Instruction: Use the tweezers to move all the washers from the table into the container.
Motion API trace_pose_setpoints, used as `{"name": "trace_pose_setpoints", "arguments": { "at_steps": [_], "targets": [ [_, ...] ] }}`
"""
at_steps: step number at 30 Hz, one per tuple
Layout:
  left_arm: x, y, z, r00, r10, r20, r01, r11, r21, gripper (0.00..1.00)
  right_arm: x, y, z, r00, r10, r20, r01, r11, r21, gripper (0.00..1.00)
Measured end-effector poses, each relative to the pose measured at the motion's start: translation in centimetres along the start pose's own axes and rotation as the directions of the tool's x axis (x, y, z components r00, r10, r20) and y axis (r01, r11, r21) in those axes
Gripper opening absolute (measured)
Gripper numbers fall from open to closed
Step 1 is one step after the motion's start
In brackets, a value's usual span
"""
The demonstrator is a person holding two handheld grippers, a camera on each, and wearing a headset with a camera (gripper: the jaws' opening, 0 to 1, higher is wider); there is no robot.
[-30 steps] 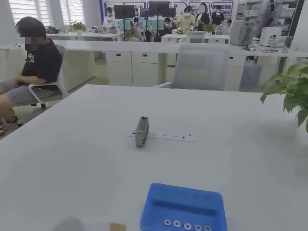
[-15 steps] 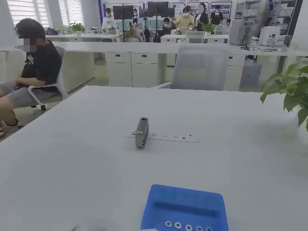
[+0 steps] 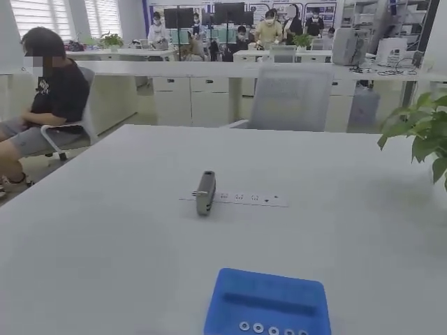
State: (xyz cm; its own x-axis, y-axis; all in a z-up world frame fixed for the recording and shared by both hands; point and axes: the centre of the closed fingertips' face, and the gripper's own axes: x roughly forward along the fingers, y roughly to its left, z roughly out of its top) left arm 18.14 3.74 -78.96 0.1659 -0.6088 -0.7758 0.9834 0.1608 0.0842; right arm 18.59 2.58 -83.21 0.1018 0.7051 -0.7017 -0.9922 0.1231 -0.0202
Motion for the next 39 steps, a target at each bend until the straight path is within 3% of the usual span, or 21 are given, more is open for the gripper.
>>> {"name": "trace_pose_setpoints", "arguments": {
  "at_steps": [3,6,11,16,20,22,25,31,36,39],
  "targets": [
    [0.4,0.3,-1.6,0.9988,-0.003,-0.048,0.003,1.0,0.003,0.0,0.1,-0.1,0.2,0.9992,-0.001,0.039,-0.001,0.998,0.064,0.08],
    [0.7,0.6,-3.1,0.9958,-0.014,-0.091,0.014,1.0,-0.006,0.0,-0.7,-0.2,0.0,0.9988,-0.012,0.048,0.008,0.998,0.067,0.14],
    [1.8,1.1,-5.6,0.9835,-0.057,-0.172,0.055,0.998,-0.017,0.0,-2.7,-1.2,-0.7,0.9963,-0.057,0.065,0.05,0.993,0.107,0.24],
    [2.6,1.5,-6.5,0.968,-0.082,-0.237,0.083,0.997,-0.007,0.0,-5.4,-2.7,-1.5,0.9888,-0.13,0.072,0.118,0.982,0.149,0.31],
    [2.9,1.8,-7.0,0.9549,-0.09,-0.283,0.09,0.996,-0.013,0.0,-7.5,-3.8,-1.9,0.9765,-0.193,0.095,0.173,0.967,0.188,0.37],
    [3.0,1.9,-7.4,0.9453,-0.085,-0.315,0.09,0.996,0.001,0.0,-8.9,-4.5,-2.0,0.9614,-0.245,0.125,0.206,0.943,0.263,0.41],
    [3.2,2.0,-7.9,0.9329,-0.093,-0.348,0.099,0.995,-0.001,0.0,-10.1,-5.1,-2.1,0.946,-0.288,0.148,0.238,0.929,0.285,0.48],
    [3.3,2.0,-8.1,0.9206,-0.106,-0.376,0.113,0.994,-0.002,0.0,-11.9,-5.8,-3.1,0.9126,-0.367,0.18,0.292,0.894,0.339,0.54],
    [3.5,2.0,-8.6,0.9118,-0.118,-0.393,0.121,0.993,-0.017,0.0,-13.1,-6.5,-3.2,0.8679,-0.447,0.217,0.328,0.844,0.424,0.58],
    [3.6,2.1,-8.6,0.9136,-0.119,-0.389,0.121,0.992,-0.018,0.0,-14.1,-7.1,-2.8,0.8383,-0.495,0.229,0.367,0.823,0.434,0.61]
  ]
}}
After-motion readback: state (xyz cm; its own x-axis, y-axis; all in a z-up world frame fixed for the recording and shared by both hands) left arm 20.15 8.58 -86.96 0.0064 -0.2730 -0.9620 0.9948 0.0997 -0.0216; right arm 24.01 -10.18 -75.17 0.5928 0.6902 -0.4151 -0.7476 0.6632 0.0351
